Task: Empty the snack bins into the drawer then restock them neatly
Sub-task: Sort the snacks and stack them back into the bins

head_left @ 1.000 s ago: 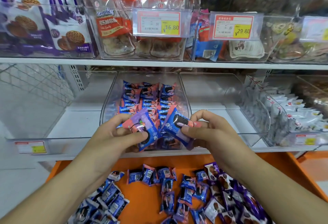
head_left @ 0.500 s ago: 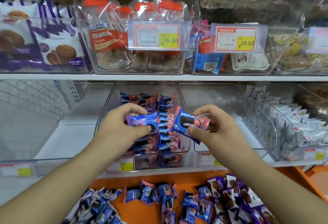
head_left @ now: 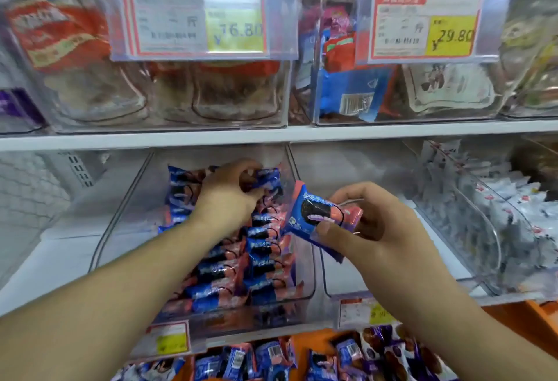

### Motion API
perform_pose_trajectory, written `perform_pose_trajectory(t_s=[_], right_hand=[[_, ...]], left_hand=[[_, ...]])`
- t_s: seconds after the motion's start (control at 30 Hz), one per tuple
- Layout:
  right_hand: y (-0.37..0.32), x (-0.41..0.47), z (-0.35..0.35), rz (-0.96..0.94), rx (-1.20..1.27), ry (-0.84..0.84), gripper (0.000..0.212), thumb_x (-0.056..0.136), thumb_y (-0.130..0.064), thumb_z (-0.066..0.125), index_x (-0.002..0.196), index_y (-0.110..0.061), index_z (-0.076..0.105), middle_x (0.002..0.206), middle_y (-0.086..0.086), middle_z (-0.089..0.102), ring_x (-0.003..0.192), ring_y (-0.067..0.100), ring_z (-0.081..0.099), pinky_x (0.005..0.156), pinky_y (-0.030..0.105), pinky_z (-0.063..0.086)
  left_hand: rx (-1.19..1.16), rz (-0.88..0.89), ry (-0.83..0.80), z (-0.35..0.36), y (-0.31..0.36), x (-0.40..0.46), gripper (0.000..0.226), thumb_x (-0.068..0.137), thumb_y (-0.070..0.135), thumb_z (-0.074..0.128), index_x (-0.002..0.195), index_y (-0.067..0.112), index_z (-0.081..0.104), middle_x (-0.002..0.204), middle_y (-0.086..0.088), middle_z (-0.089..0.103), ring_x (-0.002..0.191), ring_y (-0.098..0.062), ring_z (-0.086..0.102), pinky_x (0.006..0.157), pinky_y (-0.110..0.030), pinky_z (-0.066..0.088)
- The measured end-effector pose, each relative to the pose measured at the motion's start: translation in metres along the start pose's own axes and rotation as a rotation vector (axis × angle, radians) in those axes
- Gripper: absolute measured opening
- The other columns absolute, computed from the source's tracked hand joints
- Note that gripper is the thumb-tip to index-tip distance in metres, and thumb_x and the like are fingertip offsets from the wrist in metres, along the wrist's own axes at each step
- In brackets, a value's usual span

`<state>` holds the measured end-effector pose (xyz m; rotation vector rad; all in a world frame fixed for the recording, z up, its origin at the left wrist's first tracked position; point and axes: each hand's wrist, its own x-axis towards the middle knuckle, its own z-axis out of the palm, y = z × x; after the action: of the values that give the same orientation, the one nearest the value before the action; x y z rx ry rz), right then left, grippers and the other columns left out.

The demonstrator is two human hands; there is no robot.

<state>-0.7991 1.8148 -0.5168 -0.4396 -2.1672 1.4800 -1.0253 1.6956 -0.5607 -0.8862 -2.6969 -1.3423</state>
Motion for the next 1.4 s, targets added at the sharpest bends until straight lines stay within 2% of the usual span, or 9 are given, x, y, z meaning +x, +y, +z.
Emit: perform_pose_trajectory(t_s=[0.23, 0.37, 0.47, 0.57, 0.73, 0.9, 1.07, 1.23, 1.4], right_hand=[[-0.002, -0.004, 0.003, 0.026, -0.018, -0.016, 0.022, 0.089, -0.016, 0.080, 0.093, -0.031, 0.065, 0.089, -0.006, 0.076, 0.081, 0.019, 0.073, 0.068, 0.045, 0.061], [-0.006, -0.007, 0.009, 0.041, -0.039, -0.007, 0.021, 0.090, -0.020, 0.080, 0.094, -0.033, 0.064, 0.086, -0.002, 0.075, 0.071, 0.023, 0.067, 0.066, 0.047, 0.057], [-0.009, -0.010, 0.010, 0.054, -0.034, 0.002, 0.021, 0.090, -0.020, 0.080, 0.095, -0.033, 0.064, 0.086, 0.000, 0.074, 0.075, 0.033, 0.066, 0.067, 0.052, 0.057], [-0.011, -0.012, 0.009, 0.061, -0.052, -0.009, 0.021, 0.090, -0.020, 0.079, 0.094, -0.033, 0.063, 0.086, -0.002, 0.075, 0.074, 0.027, 0.069, 0.066, 0.049, 0.058], [-0.005, -0.009, 0.004, 0.077, -0.075, 0.000, 0.022, 0.090, -0.023, 0.080, 0.094, -0.035, 0.062, 0.085, -0.003, 0.075, 0.069, 0.021, 0.066, 0.057, 0.028, 0.050], [0.000, -0.003, 0.002, 0.063, -0.086, -0.005, 0.022, 0.089, -0.023, 0.081, 0.093, -0.034, 0.063, 0.084, -0.005, 0.075, 0.065, 0.014, 0.067, 0.055, 0.022, 0.048], [0.004, -0.001, 0.001, 0.052, -0.093, -0.010, 0.020, 0.088, -0.024, 0.080, 0.092, -0.034, 0.063, 0.085, -0.009, 0.075, 0.071, 0.011, 0.069, 0.057, 0.019, 0.050], [0.004, -0.002, 0.002, 0.032, -0.097, -0.028, 0.018, 0.090, -0.026, 0.080, 0.098, -0.031, 0.064, 0.084, -0.008, 0.073, 0.065, 0.011, 0.065, 0.056, 0.020, 0.048], [-0.001, -0.003, 0.007, 0.001, -0.131, -0.032, 0.020, 0.090, -0.030, 0.080, 0.102, -0.034, 0.065, 0.091, -0.007, 0.072, 0.075, 0.025, 0.065, 0.069, 0.040, 0.058]], left_hand=[[-0.870, -0.444, -0.109, -0.041, 0.013, -0.043, 0.061, 0.092, -0.021, 0.055, 0.143, 0.012, 0.055, 0.136, -0.012, 0.063, 0.110, -0.029, 0.071, 0.087, -0.038, 0.063], [-1.041, -0.525, -0.148, -0.064, 0.018, -0.071, 0.009, 0.095, -0.003, 0.064, 0.102, 0.001, 0.063, 0.089, -0.016, 0.073, 0.088, -0.025, 0.070, 0.084, -0.042, 0.064], [-0.909, -0.515, -0.128, -0.070, 0.022, -0.082, 0.019, 0.091, 0.007, 0.074, 0.109, 0.005, 0.067, 0.087, -0.011, 0.077, 0.079, -0.022, 0.074, 0.068, -0.034, 0.062], [-0.583, -0.416, -0.046, -0.068, 0.023, -0.076, 0.026, 0.082, 0.015, 0.086, 0.101, 0.016, 0.069, 0.089, -0.005, 0.079, 0.084, -0.018, 0.071, 0.077, -0.032, 0.052], [-0.284, -0.187, -0.011, -0.054, 0.020, -0.044, 0.036, 0.082, 0.030, 0.087, 0.111, 0.037, 0.066, 0.110, 0.016, 0.068, 0.101, -0.004, 0.063, 0.074, -0.019, 0.048], [-0.013, 0.067, 0.005, -0.013, 0.007, -0.010, 0.026, 0.084, 0.024, 0.085, 0.106, 0.026, 0.072, 0.101, 0.013, 0.070, 0.094, -0.008, 0.065, 0.072, -0.001, 0.040], [0.370, 0.163, 0.096, 0.013, -0.012, 0.006, 0.029, 0.081, 0.039, 0.084, 0.109, 0.036, 0.075, 0.117, 0.006, 0.063, 0.117, -0.024, 0.051, 0.095, -0.031, 0.038], [0.411, 0.096, 0.080, 0.014, -0.011, 0.009, 0.037, 0.085, 0.039, 0.077, 0.121, 0.036, 0.068, 0.115, 0.006, 0.037, 0.121, -0.025, 0.032, 0.100, -0.032, 0.028], [0.181, 0.168, 0.107, -0.010, 0.006, -0.003, 0.028, 0.087, 0.036, 0.075, 0.115, 0.036, 0.072, 0.114, 0.008, 0.063, 0.112, -0.019, 0.058, 0.098, -0.031, 0.047]])
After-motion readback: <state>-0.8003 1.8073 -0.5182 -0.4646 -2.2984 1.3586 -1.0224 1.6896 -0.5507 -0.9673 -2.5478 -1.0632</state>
